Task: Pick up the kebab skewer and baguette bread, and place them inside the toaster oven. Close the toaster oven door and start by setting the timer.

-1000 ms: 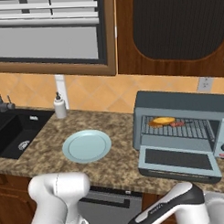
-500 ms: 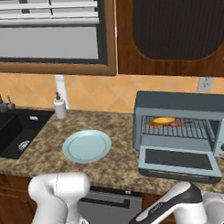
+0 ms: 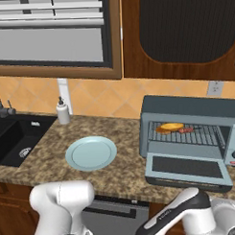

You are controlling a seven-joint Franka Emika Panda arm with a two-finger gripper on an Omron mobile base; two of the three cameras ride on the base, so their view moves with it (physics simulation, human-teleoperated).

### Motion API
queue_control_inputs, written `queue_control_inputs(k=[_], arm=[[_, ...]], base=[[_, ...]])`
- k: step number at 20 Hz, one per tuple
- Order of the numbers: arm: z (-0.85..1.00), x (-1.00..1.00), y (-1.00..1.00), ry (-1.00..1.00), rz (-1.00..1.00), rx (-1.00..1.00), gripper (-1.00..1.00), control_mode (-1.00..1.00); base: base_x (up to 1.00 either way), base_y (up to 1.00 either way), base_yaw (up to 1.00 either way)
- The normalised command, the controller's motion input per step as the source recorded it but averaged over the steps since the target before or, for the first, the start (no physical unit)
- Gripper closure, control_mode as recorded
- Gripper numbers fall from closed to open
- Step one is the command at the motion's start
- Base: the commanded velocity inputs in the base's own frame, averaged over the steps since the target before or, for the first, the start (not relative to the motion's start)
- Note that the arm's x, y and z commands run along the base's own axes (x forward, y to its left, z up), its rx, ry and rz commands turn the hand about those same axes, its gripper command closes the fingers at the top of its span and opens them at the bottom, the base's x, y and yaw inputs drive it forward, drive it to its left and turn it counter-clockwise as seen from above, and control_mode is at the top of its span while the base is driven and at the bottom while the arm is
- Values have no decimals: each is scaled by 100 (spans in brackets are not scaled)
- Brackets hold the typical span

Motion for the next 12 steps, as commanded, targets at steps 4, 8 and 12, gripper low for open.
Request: queue_control_inputs(k=[4,8,12], arm=[[-11,15,0,4,0,0,-100,-100],[-16,0,0,8,0,0,-100,-100],[-17,0,0,7,0,0,-100,-100]], base=[[0,0,0],[0,0,0],[0,0,0]])
